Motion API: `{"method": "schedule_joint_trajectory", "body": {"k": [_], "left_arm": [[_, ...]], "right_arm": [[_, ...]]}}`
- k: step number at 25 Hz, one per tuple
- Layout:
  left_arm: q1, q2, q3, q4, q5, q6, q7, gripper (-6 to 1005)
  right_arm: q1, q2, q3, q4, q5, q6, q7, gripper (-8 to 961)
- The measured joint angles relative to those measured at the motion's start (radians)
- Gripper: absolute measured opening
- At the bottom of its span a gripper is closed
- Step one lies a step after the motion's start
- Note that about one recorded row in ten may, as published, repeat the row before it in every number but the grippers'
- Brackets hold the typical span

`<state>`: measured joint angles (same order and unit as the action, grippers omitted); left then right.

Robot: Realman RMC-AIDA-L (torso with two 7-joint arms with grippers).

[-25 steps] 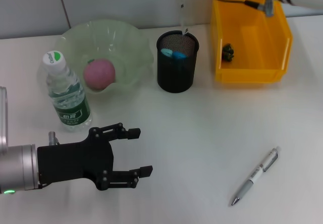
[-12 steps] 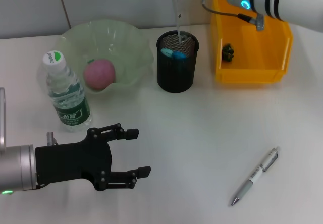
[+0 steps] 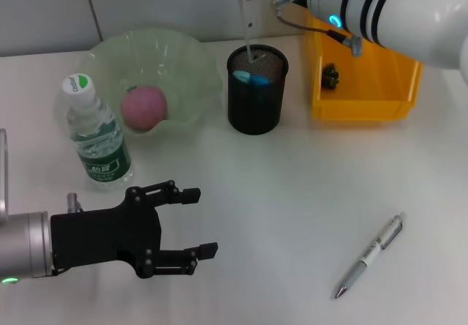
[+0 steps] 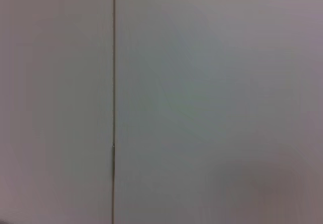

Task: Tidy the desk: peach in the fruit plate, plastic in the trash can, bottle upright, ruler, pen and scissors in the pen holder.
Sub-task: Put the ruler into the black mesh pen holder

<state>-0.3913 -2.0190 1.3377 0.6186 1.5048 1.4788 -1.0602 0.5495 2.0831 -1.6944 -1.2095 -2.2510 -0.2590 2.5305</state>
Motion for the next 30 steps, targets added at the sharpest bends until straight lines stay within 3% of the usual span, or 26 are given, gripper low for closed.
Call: {"method": "schedule_joint_trajectory", "body": {"k": [30], "left_arm": [[0.0, 0.009, 0.0, 0.0, 0.0, 0.0, 0.004, 846]], "right_arm": [[0.007, 0.003, -0.031, 0.101, 0.067, 0.042, 0.004, 377]]}}
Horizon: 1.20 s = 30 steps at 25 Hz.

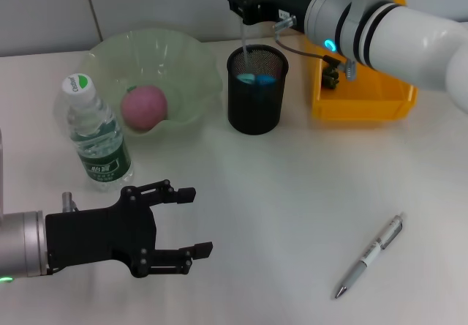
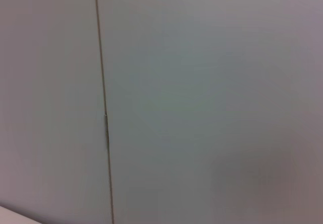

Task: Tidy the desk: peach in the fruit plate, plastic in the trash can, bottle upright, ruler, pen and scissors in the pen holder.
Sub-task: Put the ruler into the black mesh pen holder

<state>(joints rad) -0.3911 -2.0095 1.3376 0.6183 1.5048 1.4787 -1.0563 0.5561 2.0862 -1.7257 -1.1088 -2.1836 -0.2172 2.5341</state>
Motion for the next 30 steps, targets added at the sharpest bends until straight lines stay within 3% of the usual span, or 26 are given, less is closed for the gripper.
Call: {"method": "schedule_joint_trajectory", "body": {"k": [17, 23, 28, 30], "left_arm": [[0.005, 0.007, -0.01, 0.001, 0.0, 0.0, 0.0, 847], [0.005, 0.01, -0.011, 0.003, 0.0, 0.0, 0.0, 847], [0.005, 0.014, -0.012, 0.003, 0.0, -0.001, 0.0, 846], [0.005, 0.014, -0.012, 0.003, 0.0, -0.001, 0.0, 846]], "right_arm": [[-0.026, -0.004, -0.024, -0.01, -0.003, -0.001, -0.007, 377], [-0.055, -0.006, -0.026, -0.048, -0.007, -0.003, -0.008, 462], [-0.079, -0.007, -0.014, -0.088, -0.008, -0.04, -0.008, 690], [-0.082, -0.007, 0.003, -0.104, -0.005, -0.078, -0.008, 711]]}}
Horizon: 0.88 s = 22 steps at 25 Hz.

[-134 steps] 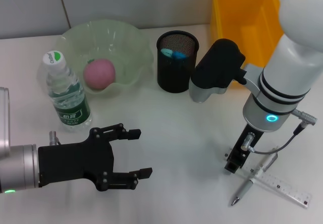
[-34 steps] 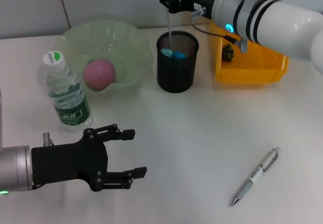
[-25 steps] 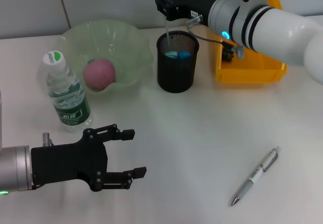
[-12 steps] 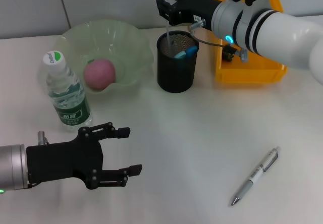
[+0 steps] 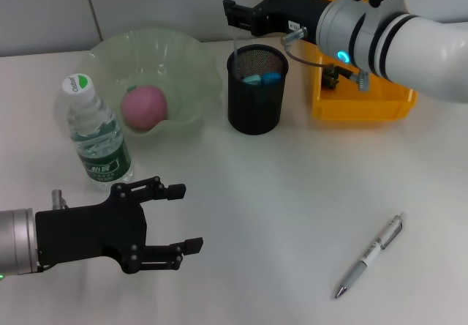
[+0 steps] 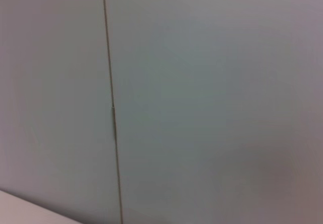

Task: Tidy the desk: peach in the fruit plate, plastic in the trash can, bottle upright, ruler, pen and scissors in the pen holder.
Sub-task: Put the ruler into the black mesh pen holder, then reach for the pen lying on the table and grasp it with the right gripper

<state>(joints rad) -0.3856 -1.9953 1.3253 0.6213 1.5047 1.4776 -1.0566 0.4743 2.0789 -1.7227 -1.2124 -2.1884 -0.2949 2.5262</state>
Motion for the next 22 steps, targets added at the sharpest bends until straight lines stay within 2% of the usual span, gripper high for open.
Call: {"method": "schedule_joint_trajectory", "body": {"k": [4, 7, 12, 13, 14, 15, 16, 17, 18, 19, 21, 22], "left_arm": [[0.0, 0.0, 0.0, -0.001, 0.0, 0.001, 0.001, 846], [0.001, 0.0, 0.0, -0.002, 0.0, 0.001, 0.002, 846], [0.001, -0.001, 0.0, -0.001, 0.001, 0.001, -0.004, 846], [0.001, -0.001, 0.0, -0.001, 0.001, 0.001, -0.004, 846], [0.002, -0.001, 0.0, 0.0, 0.001, 0.001, -0.005, 846], [0.002, -0.002, 0.0, 0.0, 0.002, 0.001, -0.006, 846], [0.002, -0.002, 0.0, 0.0, 0.002, 0.001, -0.006, 846], [0.002, -0.002, 0.0, -0.001, 0.002, 0.001, -0.006, 846], [0.002, -0.002, 0.0, -0.001, 0.002, 0.001, -0.006, 846], [0.002, -0.002, 0.0, -0.001, 0.002, 0.001, -0.006, 846], [0.003, -0.002, 0.0, -0.003, 0.002, 0.001, -0.006, 846], [0.004, -0.004, 0.0, -0.004, 0.002, 0.001, -0.006, 846]], "right_arm": [[-0.011, 0.0, 0.031, -0.026, 0.031, -0.048, 0.001, 754], [-0.035, 0.0, 0.057, -0.055, 0.113, -0.064, 0.001, 766], [-0.052, 0.0, 0.174, -0.097, 0.284, -0.203, -0.017, 767], [-0.052, 0.0, 0.249, -0.099, 0.394, -0.314, -0.074, 767], [-0.052, 0.0, 0.249, -0.099, 0.394, -0.314, -0.074, 768], [-0.048, 0.0, 0.331, -0.082, 0.524, -0.446, -0.168, 768], [-0.048, 0.0, 0.331, -0.082, 0.524, -0.446, -0.168, 768], [-0.046, 0.0, 0.37, -0.069, 0.581, -0.518, -0.214, 768], [-0.038, -0.004, 0.457, -0.034, 0.664, -0.677, -0.299, 768], [-0.038, -0.004, 0.457, -0.034, 0.664, -0.677, -0.299, 768], [-0.022, -0.015, 0.539, 0.0, 0.679, -0.838, -0.352, 767], [-0.008, -0.031, 0.573, 0.021, 0.673, -0.934, -0.37, 767]]}}
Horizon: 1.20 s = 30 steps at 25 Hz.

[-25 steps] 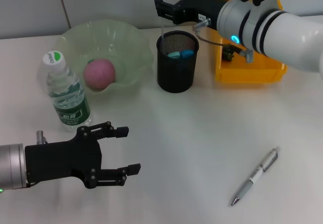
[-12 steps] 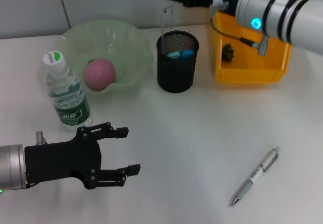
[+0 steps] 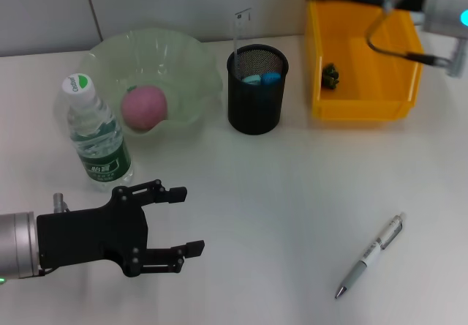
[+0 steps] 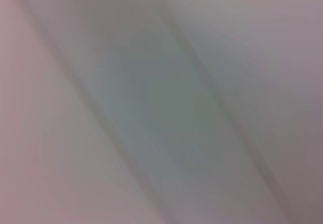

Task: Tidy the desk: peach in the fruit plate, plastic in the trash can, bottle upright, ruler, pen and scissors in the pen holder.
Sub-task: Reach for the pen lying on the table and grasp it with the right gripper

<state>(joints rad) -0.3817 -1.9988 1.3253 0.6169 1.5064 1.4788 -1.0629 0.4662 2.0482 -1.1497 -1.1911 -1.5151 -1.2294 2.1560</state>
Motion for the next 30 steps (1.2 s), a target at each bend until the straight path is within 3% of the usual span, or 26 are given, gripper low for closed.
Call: {"method": "schedule_joint_trajectory", "body": {"k": [1, 3, 4, 5, 6, 8, 14, 21, 25, 30], "left_arm": [[0.0, -0.002, 0.0, -0.002, 0.0, 0.0, 0.0, 846], [0.001, -0.003, 0.0, -0.003, 0.0, 0.0, 0.0, 847], [0.001, -0.003, 0.0, -0.003, 0.0, 0.0, 0.0, 847], [0.002, -0.005, 0.001, -0.003, 0.0, 0.0, 0.0, 847], [0.007, -0.008, 0.001, -0.004, 0.0, 0.001, 0.002, 847], [0.013, -0.012, 0.0, -0.004, 0.0, 0.003, 0.006, 847], [0.03, -0.024, 0.0, 0.003, -0.003, 0.011, 0.004, 847], [0.045, -0.043, -0.025, 0.013, -0.003, -0.004, 0.0, 847], [0.044, -0.044, -0.019, 0.006, -0.003, -0.028, -0.002, 847], [0.052, -0.05, -0.014, 0.017, -0.001, -0.028, -0.003, 847]], "right_arm": [[0.031, -0.04, 0.055, 0.055, -0.022, -0.175, -0.027, 767], [0.067, -0.092, 0.078, 0.117, -0.059, -0.32, -0.044, 767], [0.067, -0.092, 0.078, 0.117, -0.059, -0.32, -0.044, 767], [0.082, -0.115, 0.08, 0.14, -0.083, -0.375, -0.053, 767], [0.108, -0.151, 0.082, 0.173, -0.131, -0.461, -0.072, 767], [0.132, -0.171, 0.083, 0.181, -0.217, -0.548, -0.097, 766], [0.188, -0.169, 0.079, 0.133, -0.45, -0.688, -0.145, 766], [0.262, -0.106, 0.051, 0.02, -0.799, -0.788, -0.226, 765], [0.284, -0.093, 0.028, 0.011, -0.883, -0.791, -0.27, 765], [0.307, -0.055, 0.004, 0.008, -0.985, -0.786, -0.339, 764]]}}
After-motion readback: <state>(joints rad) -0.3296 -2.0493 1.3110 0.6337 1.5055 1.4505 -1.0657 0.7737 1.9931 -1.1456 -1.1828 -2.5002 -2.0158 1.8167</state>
